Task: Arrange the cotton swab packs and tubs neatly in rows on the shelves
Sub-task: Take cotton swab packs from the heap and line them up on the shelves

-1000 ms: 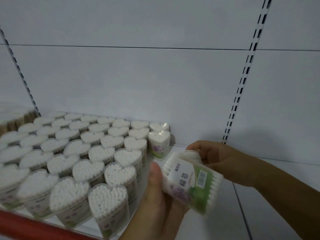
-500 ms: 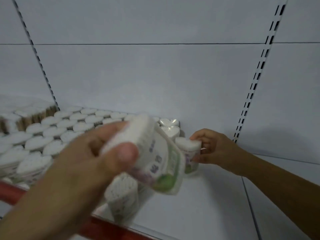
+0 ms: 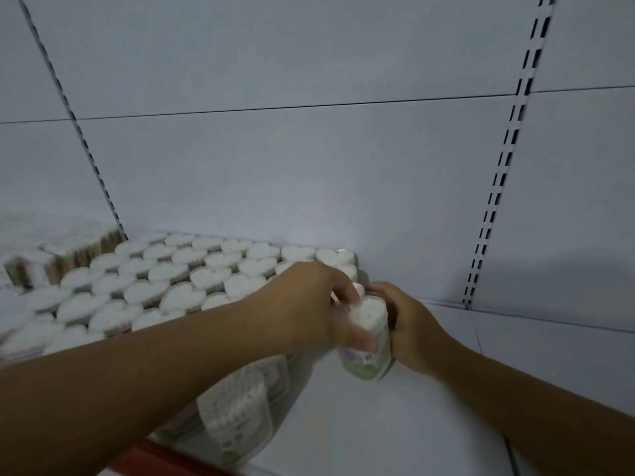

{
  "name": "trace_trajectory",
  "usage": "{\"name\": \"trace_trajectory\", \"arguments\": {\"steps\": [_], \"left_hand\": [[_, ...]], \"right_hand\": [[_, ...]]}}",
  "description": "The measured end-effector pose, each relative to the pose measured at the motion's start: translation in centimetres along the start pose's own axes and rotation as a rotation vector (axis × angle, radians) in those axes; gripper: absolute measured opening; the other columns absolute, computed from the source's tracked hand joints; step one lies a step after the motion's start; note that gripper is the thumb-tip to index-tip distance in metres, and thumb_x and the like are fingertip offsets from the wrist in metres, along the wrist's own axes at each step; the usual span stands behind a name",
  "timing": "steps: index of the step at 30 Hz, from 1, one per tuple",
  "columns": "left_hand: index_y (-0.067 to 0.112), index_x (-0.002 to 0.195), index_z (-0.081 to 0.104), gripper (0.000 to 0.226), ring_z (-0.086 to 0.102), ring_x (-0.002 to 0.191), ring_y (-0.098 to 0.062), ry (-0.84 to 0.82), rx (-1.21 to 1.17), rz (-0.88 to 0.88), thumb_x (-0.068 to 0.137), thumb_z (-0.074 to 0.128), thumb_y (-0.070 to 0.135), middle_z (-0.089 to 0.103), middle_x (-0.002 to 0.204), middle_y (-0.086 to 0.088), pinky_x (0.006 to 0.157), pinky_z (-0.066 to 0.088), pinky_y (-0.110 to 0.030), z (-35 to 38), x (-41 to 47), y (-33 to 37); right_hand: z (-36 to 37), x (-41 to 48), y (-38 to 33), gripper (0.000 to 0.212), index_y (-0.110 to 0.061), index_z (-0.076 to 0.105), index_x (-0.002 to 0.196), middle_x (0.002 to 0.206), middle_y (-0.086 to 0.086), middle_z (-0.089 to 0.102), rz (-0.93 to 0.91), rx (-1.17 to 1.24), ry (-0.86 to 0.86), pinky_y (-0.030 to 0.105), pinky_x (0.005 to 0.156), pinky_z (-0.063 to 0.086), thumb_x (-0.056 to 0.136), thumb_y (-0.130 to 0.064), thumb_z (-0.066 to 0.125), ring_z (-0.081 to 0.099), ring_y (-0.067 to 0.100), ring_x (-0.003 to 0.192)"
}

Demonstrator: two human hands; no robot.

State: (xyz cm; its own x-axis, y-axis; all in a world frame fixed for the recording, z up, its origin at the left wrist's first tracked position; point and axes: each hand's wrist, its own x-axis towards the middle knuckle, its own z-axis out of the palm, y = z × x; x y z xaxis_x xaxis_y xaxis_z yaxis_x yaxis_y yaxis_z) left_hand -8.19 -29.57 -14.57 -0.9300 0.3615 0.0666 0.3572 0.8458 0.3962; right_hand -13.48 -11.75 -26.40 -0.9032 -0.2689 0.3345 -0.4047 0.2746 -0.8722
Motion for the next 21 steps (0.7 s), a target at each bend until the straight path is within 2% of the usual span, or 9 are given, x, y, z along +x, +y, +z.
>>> {"name": "trace_trajectory", "arguments": {"steps": [2,4,7,10,12,14,17,19,21], "left_hand": [[0.034,0.113,0.065,0.056,0.052,0.072,0.007,0.005,0.048,0.047,0.063,0.082,0.053,0.054,0.084,0.023,0.068,0.043,-0.010,0.1,0.4,0.0],[0.034,0.115,0.064,0.058,0.049,0.071,0.007,0.001,0.084,0.078,0.064,0.081,0.055,0.050,0.086,0.026,0.067,0.041,-0.011,-0.1,0.4,-0.3],[0.033,0.117,0.063,0.061,0.050,0.081,0.002,0.009,0.167,0.123,0.063,0.080,0.058,0.052,0.091,0.023,0.070,0.041,-0.013,-0.2,0.2,-1.1],[0.028,0.120,0.063,0.064,0.050,0.101,-0.004,-0.017,0.302,0.177,0.067,0.075,0.061,0.058,0.113,0.013,0.086,0.042,-0.021,0.5,0.2,-1.9],[0.025,0.113,0.064,0.058,0.047,0.109,-0.008,-0.011,0.388,0.240,0.069,0.071,0.063,0.053,0.118,0.011,0.089,0.039,-0.023,0.8,0.2,-1.8],[0.025,0.108,0.062,0.052,0.049,0.108,-0.010,-0.009,0.435,0.285,0.072,0.069,0.062,0.052,0.115,0.011,0.081,0.036,-0.022,0.8,0.3,-1.9],[0.024,0.117,0.057,0.055,0.052,0.105,-0.013,-0.061,0.447,0.307,0.076,0.068,0.059,0.054,0.114,0.008,0.085,0.042,-0.027,0.6,0.7,-2.4],[0.024,0.117,0.055,0.054,0.052,0.104,-0.013,-0.076,0.498,0.385,0.077,0.069,0.057,0.053,0.114,0.007,0.083,0.041,-0.026,0.4,0.9,-2.2],[0.026,0.114,0.053,0.054,0.051,0.105,-0.012,-0.167,0.546,0.348,0.074,0.070,0.058,0.051,0.115,0.009,0.083,0.040,-0.024,0.1,1.5,-2.4]], "right_hand": [[-0.4,0.2,-0.1,0.024,-0.027,0.065,0.096,0.082,-0.021,0.072,0.027,-0.035,-0.010,0.013,0.066,0.050,0.075,-0.017,0.073,0.067,-0.004,0.078],[-0.6,0.4,0.2,0.023,-0.023,0.069,0.093,0.079,-0.019,0.073,0.066,-0.002,-0.021,0.015,0.064,0.051,0.082,-0.003,0.072,0.069,-0.001,0.075],[-0.7,0.6,0.2,0.019,-0.021,0.072,0.083,0.073,-0.009,0.074,0.105,0.041,0.023,0.017,0.065,0.051,0.084,-0.002,0.068,0.067,0.002,0.068],[-0.6,0.9,0.2,0.016,-0.009,0.072,0.076,0.061,-0.007,0.069,0.165,0.071,0.063,0.015,0.061,0.048,0.087,-0.001,0.064,0.061,0.002,0.056],[-0.5,1.0,0.1,0.014,-0.004,0.072,0.077,0.060,-0.006,0.068,0.186,0.059,0.072,0.015,0.061,0.049,0.087,0.000,0.063,0.061,0.003,0.057],[-0.3,0.9,-0.1,0.016,-0.007,0.072,0.075,0.061,-0.005,0.068,0.195,0.021,0.071,0.016,0.062,0.049,0.087,0.001,0.063,0.062,0.005,0.058],[-0.3,0.9,-0.4,0.023,-0.014,0.071,0.070,0.063,-0.003,0.069,0.194,-0.040,0.083,0.024,0.067,0.052,0.085,0.001,0.065,0.063,0.009,0.062],[-0.2,0.9,-0.7,0.026,-0.019,0.071,0.067,0.067,0.002,0.070,0.208,-0.063,0.114,0.032,0.071,0.052,0.084,0.000,0.066,0.063,0.011,0.064],[0.0,0.5,-1.1,0.028,-0.021,0.070,0.066,0.067,0.001,0.070,0.235,-0.085,0.163,0.028,0.069,0.052,0.083,0.000,0.065,0.063,0.008,0.063]]}}
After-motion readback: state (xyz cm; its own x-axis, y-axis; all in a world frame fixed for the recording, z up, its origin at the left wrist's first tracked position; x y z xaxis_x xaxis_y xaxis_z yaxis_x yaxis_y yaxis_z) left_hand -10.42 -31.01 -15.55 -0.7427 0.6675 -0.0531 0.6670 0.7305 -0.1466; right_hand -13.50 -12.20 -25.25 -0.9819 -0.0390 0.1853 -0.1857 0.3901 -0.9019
